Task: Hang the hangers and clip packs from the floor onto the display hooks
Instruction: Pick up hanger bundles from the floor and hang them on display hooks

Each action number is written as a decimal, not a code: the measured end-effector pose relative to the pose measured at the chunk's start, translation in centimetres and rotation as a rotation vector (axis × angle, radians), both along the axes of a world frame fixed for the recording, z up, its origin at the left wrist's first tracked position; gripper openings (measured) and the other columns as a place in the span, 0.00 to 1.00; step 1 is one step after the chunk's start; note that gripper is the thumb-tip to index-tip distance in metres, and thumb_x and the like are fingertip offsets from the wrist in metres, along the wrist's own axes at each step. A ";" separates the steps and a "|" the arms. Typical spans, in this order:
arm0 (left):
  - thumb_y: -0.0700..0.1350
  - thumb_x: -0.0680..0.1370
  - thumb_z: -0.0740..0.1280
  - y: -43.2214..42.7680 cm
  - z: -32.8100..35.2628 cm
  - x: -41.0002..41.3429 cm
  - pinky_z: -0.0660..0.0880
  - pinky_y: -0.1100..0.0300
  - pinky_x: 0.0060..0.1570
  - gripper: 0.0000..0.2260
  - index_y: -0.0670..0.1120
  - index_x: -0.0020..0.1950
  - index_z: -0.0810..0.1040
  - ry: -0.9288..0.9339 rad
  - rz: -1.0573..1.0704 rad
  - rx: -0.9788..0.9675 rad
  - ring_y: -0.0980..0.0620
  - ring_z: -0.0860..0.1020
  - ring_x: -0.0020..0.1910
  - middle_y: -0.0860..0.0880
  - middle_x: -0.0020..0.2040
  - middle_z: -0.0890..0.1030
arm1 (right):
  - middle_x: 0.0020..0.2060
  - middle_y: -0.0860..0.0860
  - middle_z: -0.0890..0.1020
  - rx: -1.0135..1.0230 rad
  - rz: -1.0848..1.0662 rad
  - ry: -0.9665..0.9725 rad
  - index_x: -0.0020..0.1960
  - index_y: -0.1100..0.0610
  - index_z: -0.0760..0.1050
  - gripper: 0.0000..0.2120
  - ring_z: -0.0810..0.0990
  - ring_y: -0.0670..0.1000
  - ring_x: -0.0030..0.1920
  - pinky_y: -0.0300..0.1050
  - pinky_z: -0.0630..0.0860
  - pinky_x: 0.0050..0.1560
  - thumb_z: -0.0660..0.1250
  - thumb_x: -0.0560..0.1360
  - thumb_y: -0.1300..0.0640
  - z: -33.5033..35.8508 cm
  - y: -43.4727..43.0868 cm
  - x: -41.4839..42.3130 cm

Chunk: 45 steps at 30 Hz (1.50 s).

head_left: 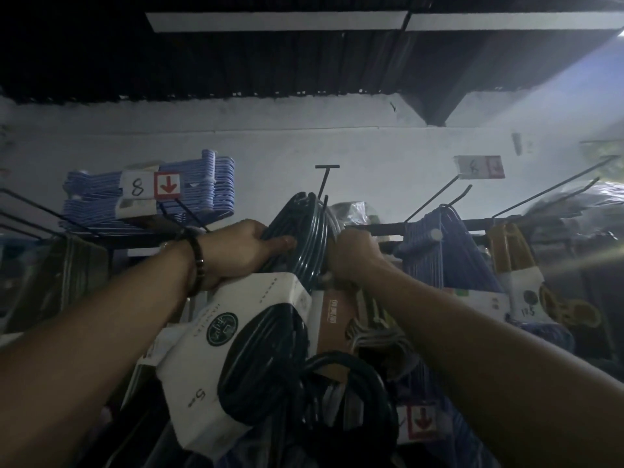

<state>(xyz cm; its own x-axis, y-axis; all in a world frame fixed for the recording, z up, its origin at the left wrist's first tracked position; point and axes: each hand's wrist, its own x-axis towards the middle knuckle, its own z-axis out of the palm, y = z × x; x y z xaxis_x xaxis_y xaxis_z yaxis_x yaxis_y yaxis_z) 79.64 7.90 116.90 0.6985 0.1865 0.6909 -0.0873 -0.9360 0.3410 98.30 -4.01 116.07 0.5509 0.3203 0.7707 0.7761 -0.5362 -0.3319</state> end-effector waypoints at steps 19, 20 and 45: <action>0.60 0.84 0.61 -2.2 -10.5 0.0 0.76 0.52 0.37 0.20 0.49 0.40 0.79 -0.241 -0.083 -0.216 0.51 0.78 0.29 0.50 0.31 0.80 | 0.40 0.54 0.87 0.065 0.356 0.066 0.52 0.59 0.83 0.36 0.87 0.51 0.38 0.59 0.85 0.46 0.54 0.80 0.28 -9.7 -11.8 -11.4; 0.62 0.84 0.61 -2.8 -11.5 0.2 0.76 0.53 0.37 0.21 0.50 0.40 0.79 -0.205 -0.114 -0.245 0.53 0.78 0.29 0.52 0.31 0.79 | 0.39 0.52 0.88 0.017 0.367 0.087 0.52 0.57 0.83 0.33 0.87 0.48 0.37 0.57 0.85 0.45 0.57 0.80 0.29 -10.9 -12.1 -12.2; 0.59 0.86 0.53 -36.3 -17.5 22.4 0.78 0.51 0.39 0.21 0.45 0.49 0.75 -0.143 -0.037 -0.063 0.48 0.80 0.37 0.46 0.40 0.80 | 0.38 0.51 0.82 -0.082 0.007 0.061 0.42 0.52 0.77 0.10 0.82 0.50 0.34 0.45 0.79 0.29 0.64 0.80 0.51 -15.5 -38.5 10.6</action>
